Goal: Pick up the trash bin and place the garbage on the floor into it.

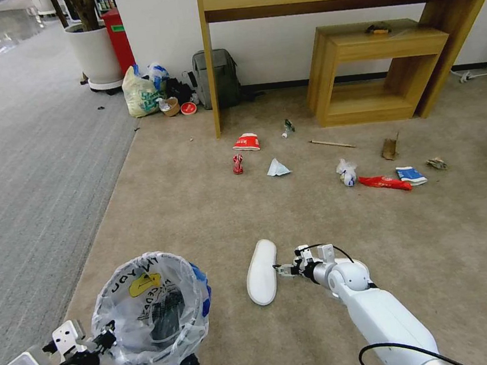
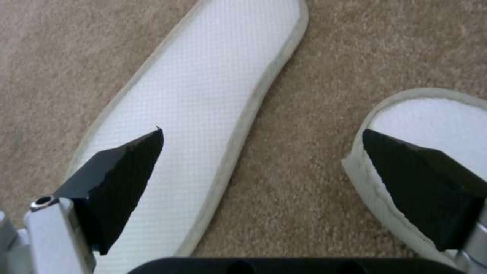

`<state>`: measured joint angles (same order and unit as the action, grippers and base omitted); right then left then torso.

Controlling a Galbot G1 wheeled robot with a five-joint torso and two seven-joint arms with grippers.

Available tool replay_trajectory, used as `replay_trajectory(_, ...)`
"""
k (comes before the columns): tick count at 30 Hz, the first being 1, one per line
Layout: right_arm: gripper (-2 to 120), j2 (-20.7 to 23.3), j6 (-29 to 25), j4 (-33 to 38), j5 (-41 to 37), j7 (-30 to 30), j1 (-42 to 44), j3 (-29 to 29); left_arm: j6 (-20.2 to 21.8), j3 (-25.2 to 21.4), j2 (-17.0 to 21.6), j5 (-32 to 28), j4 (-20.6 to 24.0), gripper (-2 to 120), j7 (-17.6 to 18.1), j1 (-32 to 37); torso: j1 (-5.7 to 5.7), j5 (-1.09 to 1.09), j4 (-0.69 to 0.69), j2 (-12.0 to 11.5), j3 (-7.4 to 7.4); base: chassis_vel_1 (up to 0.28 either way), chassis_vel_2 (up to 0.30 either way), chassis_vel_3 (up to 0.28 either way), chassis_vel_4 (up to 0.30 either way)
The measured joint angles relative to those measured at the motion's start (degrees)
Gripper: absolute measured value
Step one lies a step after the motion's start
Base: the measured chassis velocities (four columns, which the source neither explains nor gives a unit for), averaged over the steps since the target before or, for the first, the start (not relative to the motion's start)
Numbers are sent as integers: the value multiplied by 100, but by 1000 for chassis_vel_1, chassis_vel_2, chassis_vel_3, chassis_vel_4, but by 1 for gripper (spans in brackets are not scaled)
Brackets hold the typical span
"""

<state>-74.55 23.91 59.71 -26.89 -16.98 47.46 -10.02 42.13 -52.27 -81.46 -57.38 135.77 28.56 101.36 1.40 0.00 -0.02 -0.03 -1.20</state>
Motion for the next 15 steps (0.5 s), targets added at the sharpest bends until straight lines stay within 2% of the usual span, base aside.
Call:
replay_trajectory(8,100,-37,-312,-164,220,-548,-37,-41,0,7,-27,21,-34,0,-14,0,0,0,0,0,0,0,0,0,0)
replay_trajectory(15,100,-100,-336,-215,335,-591,-36,-44,0,18,-30,23,-46,0,-26,-5,0,0,0,0,0,0,0,0,0)
